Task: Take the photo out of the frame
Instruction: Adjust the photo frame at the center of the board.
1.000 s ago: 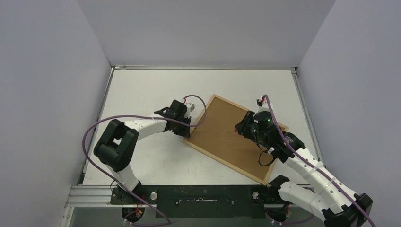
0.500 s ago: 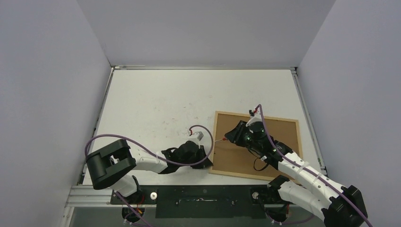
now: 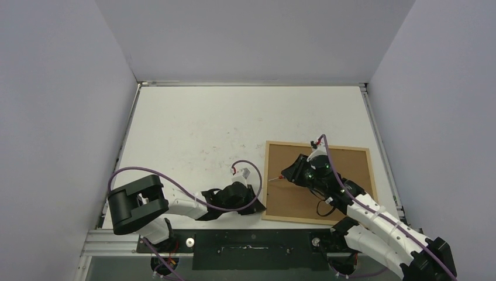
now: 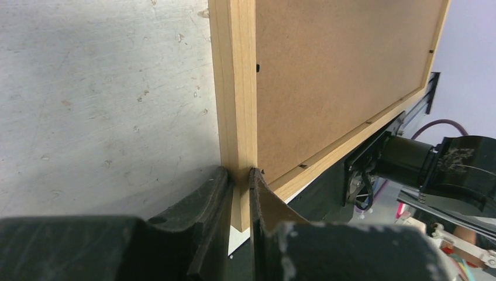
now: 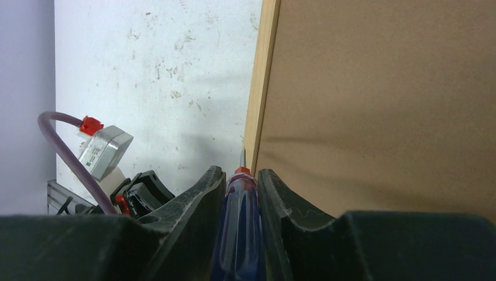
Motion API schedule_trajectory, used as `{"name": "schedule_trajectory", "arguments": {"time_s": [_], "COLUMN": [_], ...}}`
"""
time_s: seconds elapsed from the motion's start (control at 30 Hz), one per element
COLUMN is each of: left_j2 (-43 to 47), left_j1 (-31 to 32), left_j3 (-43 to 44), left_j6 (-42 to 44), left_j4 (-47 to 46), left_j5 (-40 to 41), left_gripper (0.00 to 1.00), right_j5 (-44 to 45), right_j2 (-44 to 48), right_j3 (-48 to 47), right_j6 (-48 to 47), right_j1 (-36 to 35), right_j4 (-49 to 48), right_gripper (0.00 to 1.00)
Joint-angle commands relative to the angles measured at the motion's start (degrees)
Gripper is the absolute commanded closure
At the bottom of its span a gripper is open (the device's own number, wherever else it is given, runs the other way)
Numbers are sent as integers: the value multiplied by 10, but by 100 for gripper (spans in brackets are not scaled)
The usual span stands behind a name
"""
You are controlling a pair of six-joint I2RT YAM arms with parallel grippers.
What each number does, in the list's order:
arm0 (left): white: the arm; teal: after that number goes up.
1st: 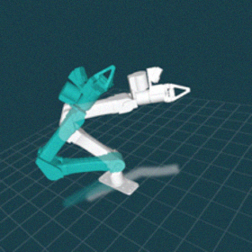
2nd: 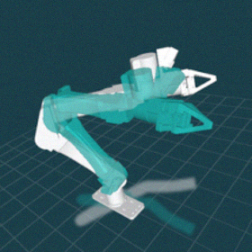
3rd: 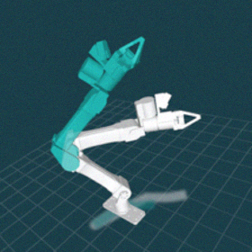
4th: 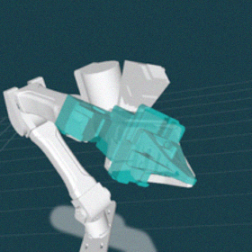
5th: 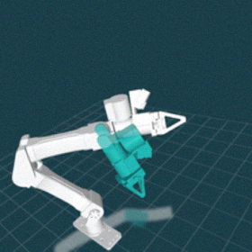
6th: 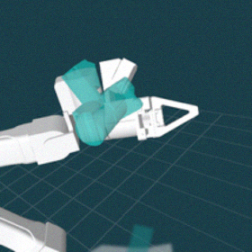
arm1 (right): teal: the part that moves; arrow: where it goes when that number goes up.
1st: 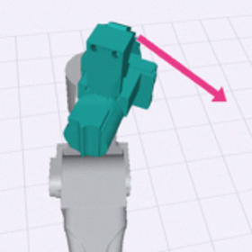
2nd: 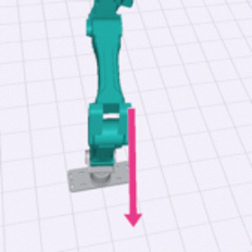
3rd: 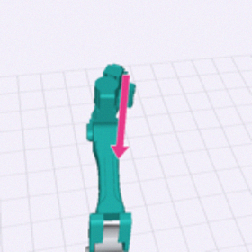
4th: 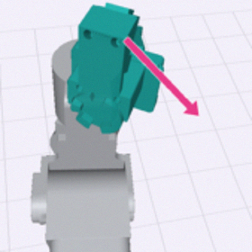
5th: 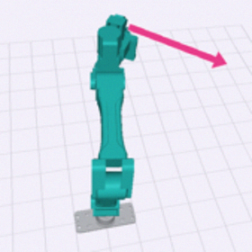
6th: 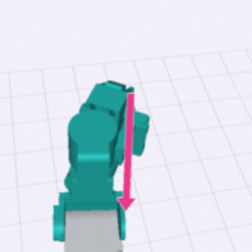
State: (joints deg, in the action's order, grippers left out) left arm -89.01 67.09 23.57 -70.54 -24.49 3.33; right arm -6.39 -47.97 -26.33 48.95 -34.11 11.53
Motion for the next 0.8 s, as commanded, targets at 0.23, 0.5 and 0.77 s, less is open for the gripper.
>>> {"name": "schedule_trajectory", "arguments": {"time_s": [0.23,0.5,0.77], "left_j2": [-60,-66,-75], "left_j1": [23,32,38], "left_j3": [52,32,28], "left_j6": [115,82,75], "left_j4": [324,341,334], "left_j5": [36,53,58], "left_gripper": [80,80,81], "right_j5": [-15,-53,-79], "right_j2": [66,102,143], "right_j3": [28,62,119], "right_j6": [-20,-20,-9], "right_j1": [8,18,20], "right_j4": [60,43,-4], "right_gripper": [100,100,100]}}
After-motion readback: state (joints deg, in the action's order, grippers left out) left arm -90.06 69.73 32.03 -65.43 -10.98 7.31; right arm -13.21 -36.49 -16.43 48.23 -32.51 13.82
